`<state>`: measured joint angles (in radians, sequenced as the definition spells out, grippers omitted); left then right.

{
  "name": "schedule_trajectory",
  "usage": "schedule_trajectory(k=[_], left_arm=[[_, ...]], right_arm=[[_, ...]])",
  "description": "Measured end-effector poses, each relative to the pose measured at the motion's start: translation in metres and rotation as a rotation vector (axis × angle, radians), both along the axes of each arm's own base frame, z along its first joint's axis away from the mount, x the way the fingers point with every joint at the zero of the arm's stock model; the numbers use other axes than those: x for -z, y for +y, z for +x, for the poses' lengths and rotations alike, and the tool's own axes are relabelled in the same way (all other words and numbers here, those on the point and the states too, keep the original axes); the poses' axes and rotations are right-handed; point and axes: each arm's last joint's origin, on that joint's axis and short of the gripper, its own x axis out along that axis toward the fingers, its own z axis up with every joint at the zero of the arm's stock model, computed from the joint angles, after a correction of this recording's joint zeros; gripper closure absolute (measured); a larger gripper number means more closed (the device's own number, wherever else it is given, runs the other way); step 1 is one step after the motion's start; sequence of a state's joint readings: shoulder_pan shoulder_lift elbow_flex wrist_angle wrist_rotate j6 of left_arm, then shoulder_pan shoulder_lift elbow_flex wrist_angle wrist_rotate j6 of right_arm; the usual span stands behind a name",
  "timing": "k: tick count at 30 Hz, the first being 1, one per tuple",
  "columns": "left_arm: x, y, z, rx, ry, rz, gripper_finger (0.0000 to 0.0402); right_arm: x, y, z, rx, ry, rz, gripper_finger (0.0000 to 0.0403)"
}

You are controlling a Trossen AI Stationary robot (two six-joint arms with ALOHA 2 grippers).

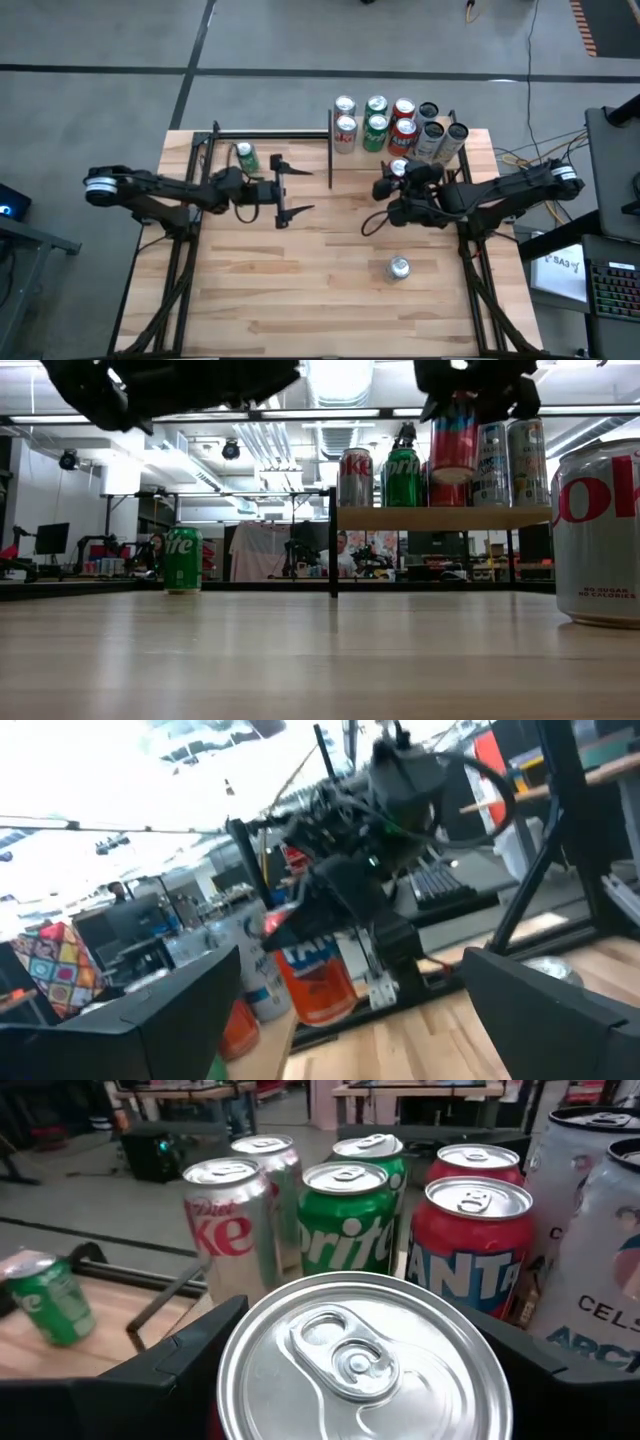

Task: Place canned beverage on shelf
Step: Put the orange soda can on the shelf aligned in front of the other orange soda can

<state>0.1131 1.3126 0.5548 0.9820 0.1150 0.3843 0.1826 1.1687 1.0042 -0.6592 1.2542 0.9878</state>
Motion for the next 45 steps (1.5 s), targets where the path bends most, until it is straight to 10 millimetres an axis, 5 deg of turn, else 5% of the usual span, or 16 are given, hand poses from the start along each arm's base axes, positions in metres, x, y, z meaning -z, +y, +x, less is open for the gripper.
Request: schedule_trajectory(k=[15, 30, 45], left_arm=[[0.048, 0.010, 0.092, 0.019, 0.143, -0.126, 0.0059], [0.085, 0.017, 0.150, 0.019, 0.182, -0.161, 0.0132], [0.093, 0.027, 0.198, 0.009, 0.089, -0.126, 0.0226]], right_arm=[[0.005, -0.020, 0.005, 0.085, 0.037, -0.012, 0.0124], [0.018, -0.032, 0.013, 0.147, 0.085, -0.041, 0.0124], [0.024, -0.039, 0.016, 0.177, 0.101, -0.036, 0.0124]])
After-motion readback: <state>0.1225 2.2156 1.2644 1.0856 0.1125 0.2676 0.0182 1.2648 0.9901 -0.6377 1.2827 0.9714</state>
